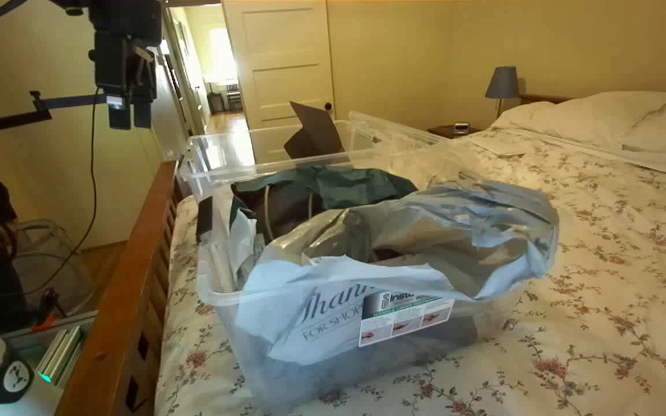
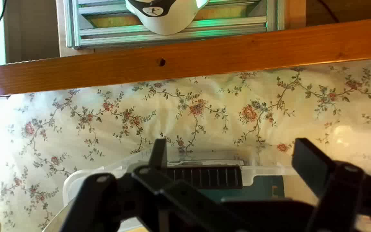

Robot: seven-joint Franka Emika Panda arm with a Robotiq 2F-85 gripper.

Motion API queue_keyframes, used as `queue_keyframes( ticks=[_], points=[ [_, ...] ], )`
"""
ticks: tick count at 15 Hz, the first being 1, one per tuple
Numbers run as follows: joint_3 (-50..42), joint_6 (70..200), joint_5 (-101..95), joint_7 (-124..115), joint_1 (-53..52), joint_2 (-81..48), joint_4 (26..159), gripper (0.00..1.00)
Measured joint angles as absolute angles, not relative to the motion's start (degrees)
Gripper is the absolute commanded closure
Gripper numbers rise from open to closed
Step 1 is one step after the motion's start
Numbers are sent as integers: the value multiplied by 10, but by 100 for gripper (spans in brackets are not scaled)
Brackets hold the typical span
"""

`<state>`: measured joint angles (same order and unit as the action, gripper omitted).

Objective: Move the black box to the crate on the right

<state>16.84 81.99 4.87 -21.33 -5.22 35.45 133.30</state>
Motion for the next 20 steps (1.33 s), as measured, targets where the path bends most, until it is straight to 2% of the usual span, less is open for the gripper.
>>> queue_keyframes(
  ticks=[7,14,17,20],
  points=[
    [170,837,59,-212,-59,352,1333,0],
    [247,1050,191,-236,-129,287,1312,0],
    [287,1148,188,-235,-150,212,1271,0],
    [337,1183,174,-233,-152,116,1209,0]
  ],
)
